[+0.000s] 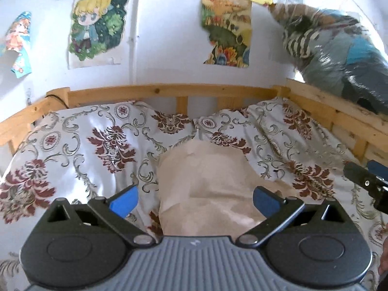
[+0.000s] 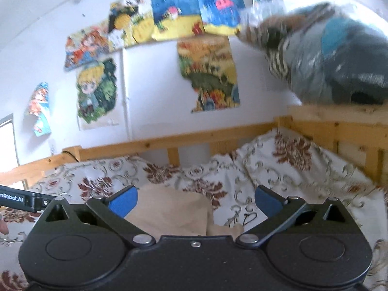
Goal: Fold large clothes
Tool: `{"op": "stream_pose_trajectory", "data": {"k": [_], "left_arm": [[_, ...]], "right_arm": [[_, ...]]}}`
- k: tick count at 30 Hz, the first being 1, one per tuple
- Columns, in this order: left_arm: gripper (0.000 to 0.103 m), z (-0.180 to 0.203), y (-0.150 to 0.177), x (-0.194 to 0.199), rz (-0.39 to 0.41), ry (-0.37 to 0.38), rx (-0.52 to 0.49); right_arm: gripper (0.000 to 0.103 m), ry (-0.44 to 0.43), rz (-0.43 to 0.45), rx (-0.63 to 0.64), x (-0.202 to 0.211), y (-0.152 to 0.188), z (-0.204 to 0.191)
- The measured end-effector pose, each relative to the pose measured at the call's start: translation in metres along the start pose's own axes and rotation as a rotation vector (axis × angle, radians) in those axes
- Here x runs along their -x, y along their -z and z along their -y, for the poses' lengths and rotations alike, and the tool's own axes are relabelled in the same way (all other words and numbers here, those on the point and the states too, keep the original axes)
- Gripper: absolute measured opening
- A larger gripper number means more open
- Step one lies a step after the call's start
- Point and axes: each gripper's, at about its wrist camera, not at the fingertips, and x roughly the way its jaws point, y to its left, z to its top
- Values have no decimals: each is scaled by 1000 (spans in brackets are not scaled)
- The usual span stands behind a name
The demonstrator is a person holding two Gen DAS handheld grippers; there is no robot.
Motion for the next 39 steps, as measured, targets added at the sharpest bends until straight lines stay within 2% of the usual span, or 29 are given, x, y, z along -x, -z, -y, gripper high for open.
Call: {"op": "stream_pose_trajectory", "data": {"k": [6, 11, 20, 39], "left_arm": [[102, -1, 28, 44, 31, -32, 8], [102, -5, 48, 55, 26, -26, 49], [102, -5, 66, 50, -13, -63, 38], [102, -9, 69, 46, -8, -71, 58]], "right_arm": [[102, 24, 17, 19, 56, 1, -8], [102, 57, -5, 2, 88, 18, -11], [102, 63, -54, -12, 80, 31, -5], [102, 54, -108, -20, 70, 40, -4]]}}
